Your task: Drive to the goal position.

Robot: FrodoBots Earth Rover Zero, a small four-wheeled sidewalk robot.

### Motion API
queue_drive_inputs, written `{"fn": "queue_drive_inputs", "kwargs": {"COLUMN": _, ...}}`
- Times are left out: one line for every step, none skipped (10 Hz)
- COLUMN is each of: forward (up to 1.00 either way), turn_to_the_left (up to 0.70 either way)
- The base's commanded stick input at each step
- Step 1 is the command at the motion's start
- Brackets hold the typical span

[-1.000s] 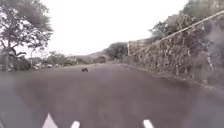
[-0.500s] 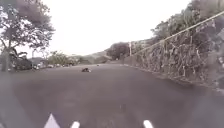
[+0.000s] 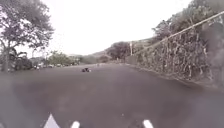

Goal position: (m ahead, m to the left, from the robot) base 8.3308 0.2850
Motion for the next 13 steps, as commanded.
{"fn": "queue_drive_inputs", "kwargs": {"forward": 0.50, "turn_to_the_left": 0.00}}
{"fn": "queue_drive_inputs", "kwargs": {"forward": 0.50, "turn_to_the_left": 0.00}}
{"fn": "queue_drive_inputs", "kwargs": {"forward": 0.50, "turn_to_the_left": 0.00}}
{"fn": "queue_drive_inputs", "kwargs": {"forward": 0.50, "turn_to_the_left": 0.00}}
{"fn": "queue_drive_inputs", "kwargs": {"forward": 0.50, "turn_to_the_left": 0.00}}
{"fn": "queue_drive_inputs", "kwargs": {"forward": 0.50, "turn_to_the_left": 0.00}}
{"fn": "queue_drive_inputs", "kwargs": {"forward": 0.50, "turn_to_the_left": 0.00}}
{"fn": "queue_drive_inputs", "kwargs": {"forward": 0.50, "turn_to_the_left": 0.00}}
{"fn": "queue_drive_inputs", "kwargs": {"forward": 0.50, "turn_to_the_left": 0.00}}
{"fn": "queue_drive_inputs", "kwargs": {"forward": 0.50, "turn_to_the_left": 0.00}}
{"fn": "queue_drive_inputs", "kwargs": {"forward": 0.50, "turn_to_the_left": 0.00}}
{"fn": "queue_drive_inputs", "kwargs": {"forward": 0.50, "turn_to_the_left": 0.00}}
{"fn": "queue_drive_inputs", "kwargs": {"forward": 0.50, "turn_to_the_left": 0.00}}
